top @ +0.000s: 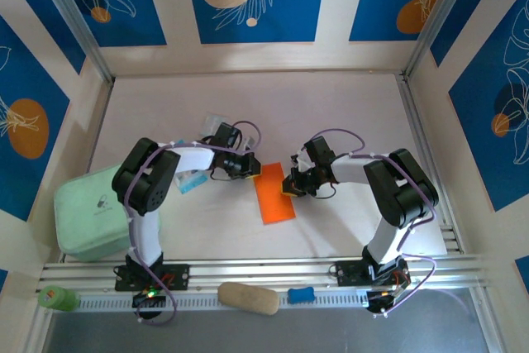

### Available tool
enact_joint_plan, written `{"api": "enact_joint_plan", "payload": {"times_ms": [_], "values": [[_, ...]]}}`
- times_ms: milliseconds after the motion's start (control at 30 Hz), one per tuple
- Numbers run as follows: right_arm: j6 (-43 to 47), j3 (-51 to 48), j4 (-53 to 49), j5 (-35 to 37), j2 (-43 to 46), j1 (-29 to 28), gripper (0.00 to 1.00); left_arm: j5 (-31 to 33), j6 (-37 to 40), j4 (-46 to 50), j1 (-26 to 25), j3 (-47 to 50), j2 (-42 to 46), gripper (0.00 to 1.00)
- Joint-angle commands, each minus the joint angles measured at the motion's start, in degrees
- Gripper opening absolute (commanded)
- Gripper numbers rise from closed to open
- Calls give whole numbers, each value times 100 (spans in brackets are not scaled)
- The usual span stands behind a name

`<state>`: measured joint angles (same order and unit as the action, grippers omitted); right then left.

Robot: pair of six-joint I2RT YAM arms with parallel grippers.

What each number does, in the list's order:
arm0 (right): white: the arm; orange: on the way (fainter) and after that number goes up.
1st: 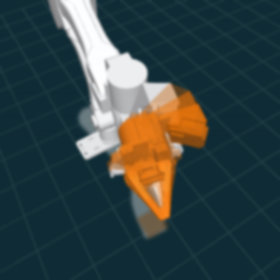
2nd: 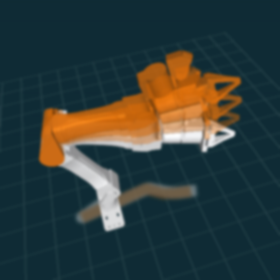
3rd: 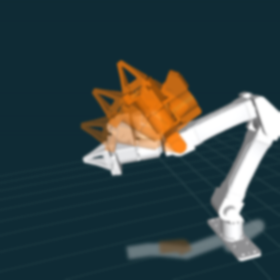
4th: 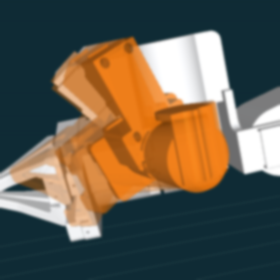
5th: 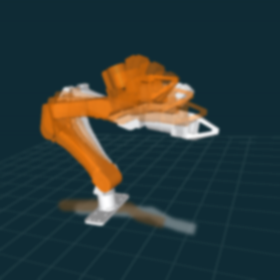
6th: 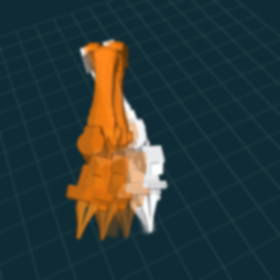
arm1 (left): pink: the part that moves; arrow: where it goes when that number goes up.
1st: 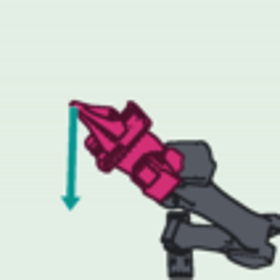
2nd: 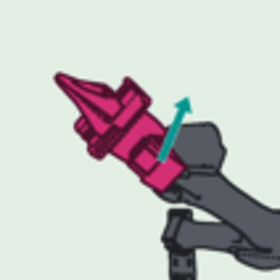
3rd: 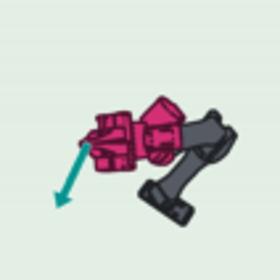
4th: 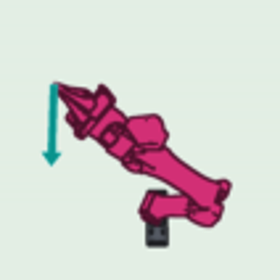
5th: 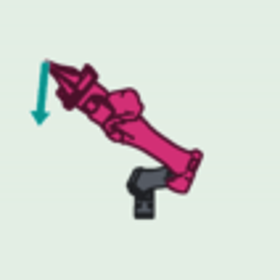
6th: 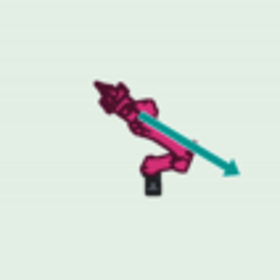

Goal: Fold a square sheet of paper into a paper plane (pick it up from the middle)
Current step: First fold the square sheet of paper in half at the center of the table.

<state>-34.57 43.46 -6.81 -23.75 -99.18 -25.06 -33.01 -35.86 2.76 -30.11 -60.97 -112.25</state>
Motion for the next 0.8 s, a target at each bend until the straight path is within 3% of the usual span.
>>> {"api": "enact_joint_plan", "payload": {"times_ms": [0,300,767], "values": [[-33,-167,-532,450,-102,36,4,129,16,223,39,145,-154,10],[-50,-185,-506,456,-111,36,4,111,351,901,145,-683,-279,10],[-50,-194,-506,464,-90,46,4,75,173,500,294,-189,-411,10]]}}
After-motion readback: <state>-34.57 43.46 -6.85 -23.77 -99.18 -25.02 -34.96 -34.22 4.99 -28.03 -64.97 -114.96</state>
